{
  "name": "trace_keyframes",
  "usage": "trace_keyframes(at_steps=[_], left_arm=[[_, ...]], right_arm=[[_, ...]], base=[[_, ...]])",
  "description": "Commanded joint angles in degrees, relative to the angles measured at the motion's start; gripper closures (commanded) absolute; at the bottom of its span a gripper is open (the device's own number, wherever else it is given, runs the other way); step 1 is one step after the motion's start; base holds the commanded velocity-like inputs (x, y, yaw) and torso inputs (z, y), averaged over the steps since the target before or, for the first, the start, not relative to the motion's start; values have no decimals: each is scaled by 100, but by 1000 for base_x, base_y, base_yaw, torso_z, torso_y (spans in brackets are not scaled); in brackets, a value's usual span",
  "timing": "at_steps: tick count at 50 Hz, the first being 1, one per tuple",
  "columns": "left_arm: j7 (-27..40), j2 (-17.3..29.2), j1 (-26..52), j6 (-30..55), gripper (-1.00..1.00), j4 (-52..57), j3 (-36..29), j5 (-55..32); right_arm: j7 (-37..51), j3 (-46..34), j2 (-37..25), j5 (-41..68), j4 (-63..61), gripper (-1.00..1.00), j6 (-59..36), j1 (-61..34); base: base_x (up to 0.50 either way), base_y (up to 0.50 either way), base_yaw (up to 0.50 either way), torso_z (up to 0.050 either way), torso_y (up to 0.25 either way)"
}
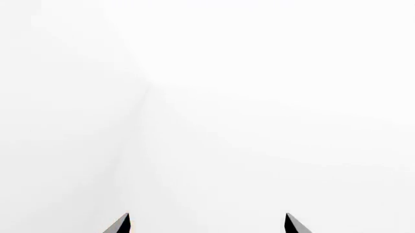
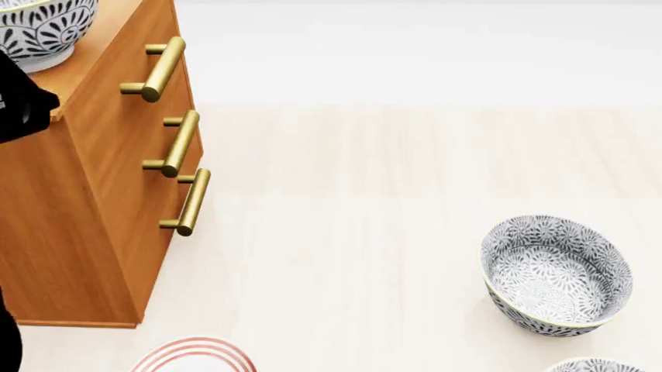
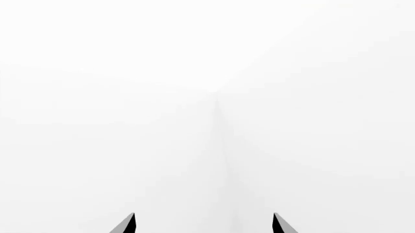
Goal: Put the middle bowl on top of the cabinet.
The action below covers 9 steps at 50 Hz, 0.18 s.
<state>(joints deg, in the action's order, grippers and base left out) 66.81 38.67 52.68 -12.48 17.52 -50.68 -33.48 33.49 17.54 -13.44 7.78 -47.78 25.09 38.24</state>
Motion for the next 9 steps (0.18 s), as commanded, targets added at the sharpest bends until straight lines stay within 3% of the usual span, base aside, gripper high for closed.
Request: trace_keyframes(at_steps=[1,9], left_arm=[[30,12,-724,-662,-100,-175,-230,922],[342,49,-1134,-979,-100,-189,-300,1919]], right_arm=[[-6,32,-18,18,10,-100,33,21],[-14,22,-37,13,39,-100,22,-20]], base=[[0,0,0,0,0],[0,0,0,0,0]])
